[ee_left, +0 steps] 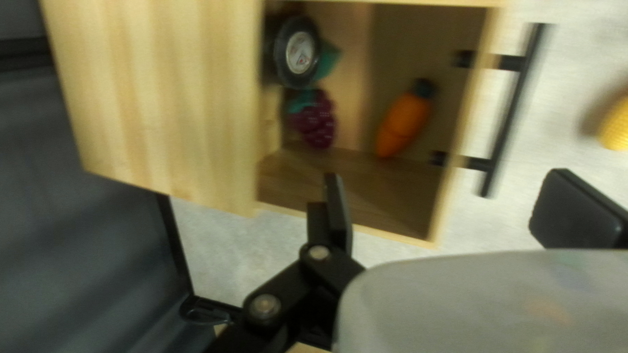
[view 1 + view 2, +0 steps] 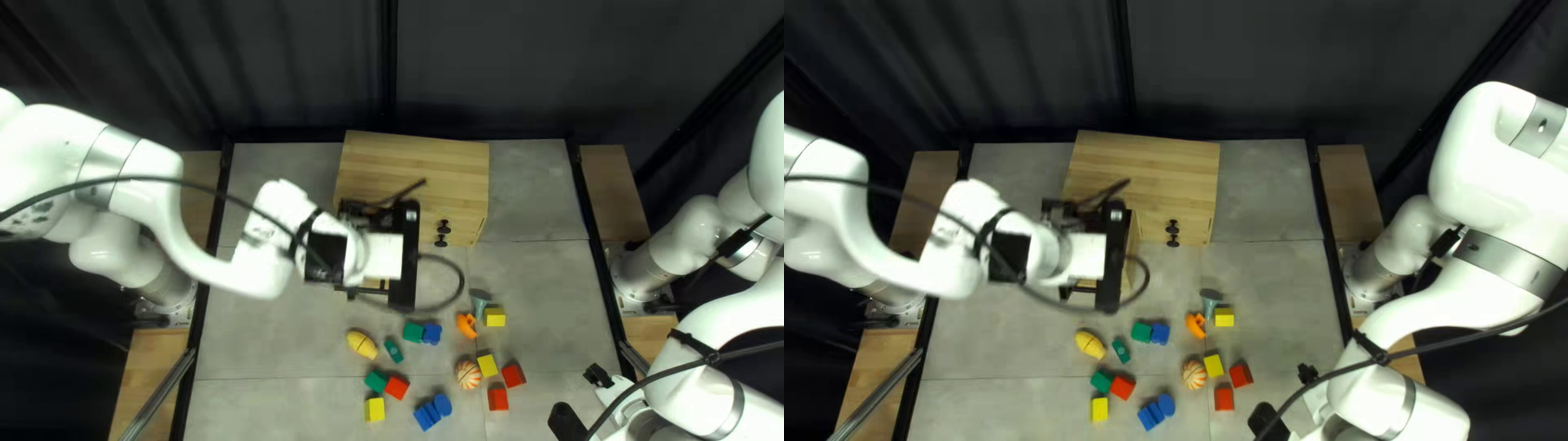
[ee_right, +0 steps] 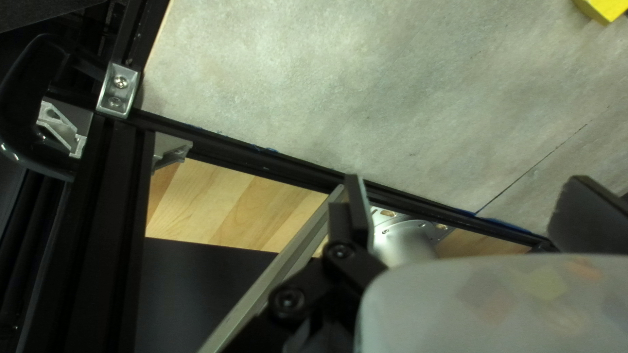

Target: Open drawers and place objects into drawer and close

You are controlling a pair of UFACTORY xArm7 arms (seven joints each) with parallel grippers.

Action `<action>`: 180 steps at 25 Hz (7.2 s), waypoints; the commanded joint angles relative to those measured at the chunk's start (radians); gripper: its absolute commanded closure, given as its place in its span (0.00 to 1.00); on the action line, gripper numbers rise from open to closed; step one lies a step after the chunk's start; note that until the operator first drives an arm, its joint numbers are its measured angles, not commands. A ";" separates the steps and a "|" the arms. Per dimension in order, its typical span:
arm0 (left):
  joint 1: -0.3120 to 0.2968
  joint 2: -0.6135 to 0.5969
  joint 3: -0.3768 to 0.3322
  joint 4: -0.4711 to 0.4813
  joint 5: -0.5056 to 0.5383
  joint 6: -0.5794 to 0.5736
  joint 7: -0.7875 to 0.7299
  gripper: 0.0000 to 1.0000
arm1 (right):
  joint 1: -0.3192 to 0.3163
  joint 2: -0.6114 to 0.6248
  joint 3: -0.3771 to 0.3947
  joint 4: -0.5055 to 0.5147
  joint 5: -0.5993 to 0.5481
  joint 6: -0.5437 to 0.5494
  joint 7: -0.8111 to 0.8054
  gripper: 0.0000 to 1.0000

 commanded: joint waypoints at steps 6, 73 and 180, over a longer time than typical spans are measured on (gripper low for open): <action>-0.067 0.233 -0.082 0.110 -0.051 -0.019 0.213 0.04 | 0.000 0.000 0.000 0.000 0.000 0.000 0.000 0.00; -0.024 0.375 -0.034 0.040 -0.005 -0.185 0.249 0.00 | 0.000 0.000 0.000 0.000 0.000 0.000 0.000 0.00; -0.126 0.530 -0.144 0.337 -0.005 -0.066 0.253 0.00 | 0.000 0.000 0.000 0.000 0.000 0.000 0.000 0.00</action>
